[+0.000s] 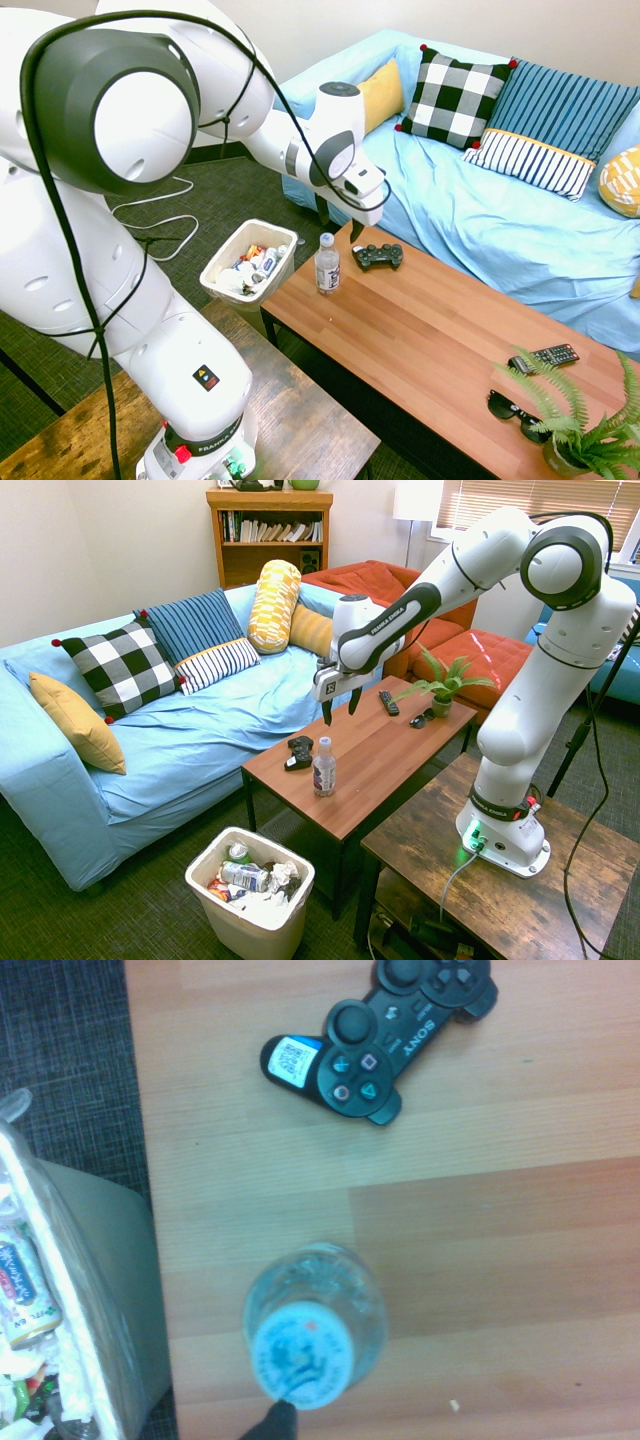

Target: Throw the bottle in the trash bin

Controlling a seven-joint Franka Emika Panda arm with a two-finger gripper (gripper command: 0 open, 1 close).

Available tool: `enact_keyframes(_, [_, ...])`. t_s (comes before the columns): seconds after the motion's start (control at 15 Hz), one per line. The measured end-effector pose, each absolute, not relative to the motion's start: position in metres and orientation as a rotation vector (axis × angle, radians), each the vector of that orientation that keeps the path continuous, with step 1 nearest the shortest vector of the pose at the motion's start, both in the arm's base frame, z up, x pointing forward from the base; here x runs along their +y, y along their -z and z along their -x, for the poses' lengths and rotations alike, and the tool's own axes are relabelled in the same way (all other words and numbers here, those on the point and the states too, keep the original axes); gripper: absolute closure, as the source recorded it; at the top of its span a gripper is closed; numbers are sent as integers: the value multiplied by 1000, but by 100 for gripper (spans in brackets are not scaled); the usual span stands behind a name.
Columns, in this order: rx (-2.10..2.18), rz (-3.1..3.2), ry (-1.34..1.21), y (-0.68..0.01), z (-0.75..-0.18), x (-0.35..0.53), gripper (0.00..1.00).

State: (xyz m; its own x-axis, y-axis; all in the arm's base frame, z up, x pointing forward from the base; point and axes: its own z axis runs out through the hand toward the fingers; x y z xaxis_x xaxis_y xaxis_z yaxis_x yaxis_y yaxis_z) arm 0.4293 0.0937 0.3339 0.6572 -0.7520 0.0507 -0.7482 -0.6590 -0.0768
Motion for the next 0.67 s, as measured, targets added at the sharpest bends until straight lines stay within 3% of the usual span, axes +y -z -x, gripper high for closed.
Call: enact_keyframes(0.67, [1383,2787,101,-275,-431,128,0])
